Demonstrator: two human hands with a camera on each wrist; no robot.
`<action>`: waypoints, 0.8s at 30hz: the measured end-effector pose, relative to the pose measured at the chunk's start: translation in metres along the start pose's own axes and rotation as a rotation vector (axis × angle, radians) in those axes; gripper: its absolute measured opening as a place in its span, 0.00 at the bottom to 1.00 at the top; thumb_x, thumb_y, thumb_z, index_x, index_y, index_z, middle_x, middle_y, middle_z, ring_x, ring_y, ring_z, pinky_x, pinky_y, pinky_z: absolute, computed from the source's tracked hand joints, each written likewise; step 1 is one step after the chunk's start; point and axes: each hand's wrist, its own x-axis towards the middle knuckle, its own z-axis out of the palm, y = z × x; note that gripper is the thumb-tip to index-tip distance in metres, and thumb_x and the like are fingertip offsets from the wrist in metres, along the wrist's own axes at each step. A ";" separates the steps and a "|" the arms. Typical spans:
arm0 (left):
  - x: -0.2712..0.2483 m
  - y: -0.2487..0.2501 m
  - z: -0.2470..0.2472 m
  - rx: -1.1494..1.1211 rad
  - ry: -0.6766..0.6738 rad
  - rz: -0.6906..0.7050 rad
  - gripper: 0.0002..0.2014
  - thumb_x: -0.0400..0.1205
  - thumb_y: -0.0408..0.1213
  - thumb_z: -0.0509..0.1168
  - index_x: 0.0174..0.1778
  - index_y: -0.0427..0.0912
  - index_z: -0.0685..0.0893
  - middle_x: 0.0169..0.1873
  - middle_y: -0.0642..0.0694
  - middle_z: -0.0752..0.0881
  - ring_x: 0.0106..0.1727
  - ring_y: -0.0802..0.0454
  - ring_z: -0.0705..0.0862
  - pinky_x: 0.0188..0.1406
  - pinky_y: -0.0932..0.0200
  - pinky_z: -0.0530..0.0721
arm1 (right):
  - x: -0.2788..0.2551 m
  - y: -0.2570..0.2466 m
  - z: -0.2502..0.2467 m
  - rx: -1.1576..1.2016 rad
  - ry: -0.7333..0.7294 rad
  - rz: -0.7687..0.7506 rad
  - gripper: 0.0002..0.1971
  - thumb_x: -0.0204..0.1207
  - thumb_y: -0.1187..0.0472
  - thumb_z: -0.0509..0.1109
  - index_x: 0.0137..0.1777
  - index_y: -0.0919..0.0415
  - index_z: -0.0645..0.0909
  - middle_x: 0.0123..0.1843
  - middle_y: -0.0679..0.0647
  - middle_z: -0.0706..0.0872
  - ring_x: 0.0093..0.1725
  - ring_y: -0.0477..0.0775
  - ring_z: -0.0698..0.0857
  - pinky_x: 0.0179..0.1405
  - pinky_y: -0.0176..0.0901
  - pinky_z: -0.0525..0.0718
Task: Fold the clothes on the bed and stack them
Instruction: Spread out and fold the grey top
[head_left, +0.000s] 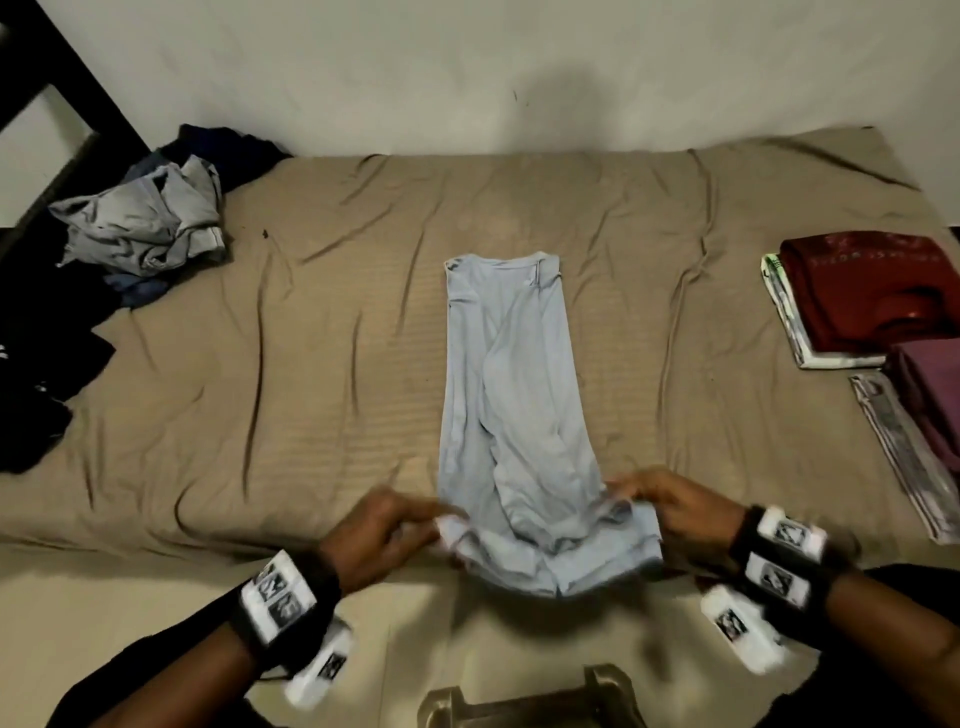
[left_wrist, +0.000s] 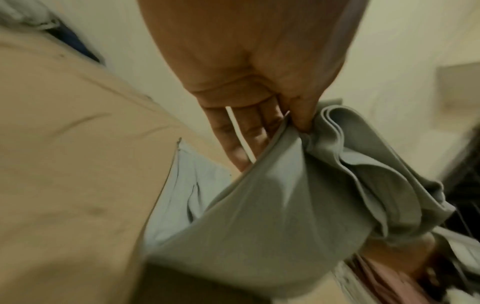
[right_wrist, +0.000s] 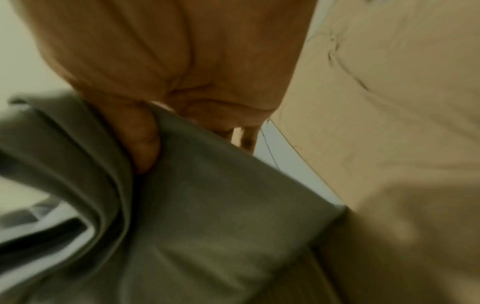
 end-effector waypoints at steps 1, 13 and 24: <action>0.024 -0.006 -0.005 -0.102 0.072 -0.043 0.14 0.88 0.52 0.63 0.52 0.53 0.93 0.40 0.54 0.92 0.43 0.66 0.87 0.46 0.59 0.87 | 0.018 -0.012 -0.011 0.087 0.100 -0.004 0.09 0.83 0.74 0.68 0.52 0.69 0.90 0.55 0.60 0.93 0.56 0.54 0.91 0.62 0.44 0.85; 0.152 -0.158 0.012 -0.446 0.478 -0.850 0.25 0.82 0.61 0.69 0.29 0.46 0.76 0.25 0.45 0.81 0.29 0.46 0.80 0.32 0.56 0.77 | 0.148 0.088 -0.070 0.624 0.570 0.552 0.17 0.76 0.51 0.78 0.56 0.65 0.88 0.48 0.60 0.92 0.41 0.59 0.90 0.35 0.44 0.86; 0.076 -0.158 0.049 -0.355 0.356 -0.722 0.44 0.55 0.57 0.84 0.67 0.50 0.78 0.32 0.50 0.88 0.35 0.49 0.87 0.45 0.45 0.88 | 0.100 0.127 0.011 0.231 0.717 0.385 0.32 0.63 0.71 0.84 0.66 0.58 0.77 0.56 0.55 0.92 0.53 0.50 0.91 0.51 0.40 0.88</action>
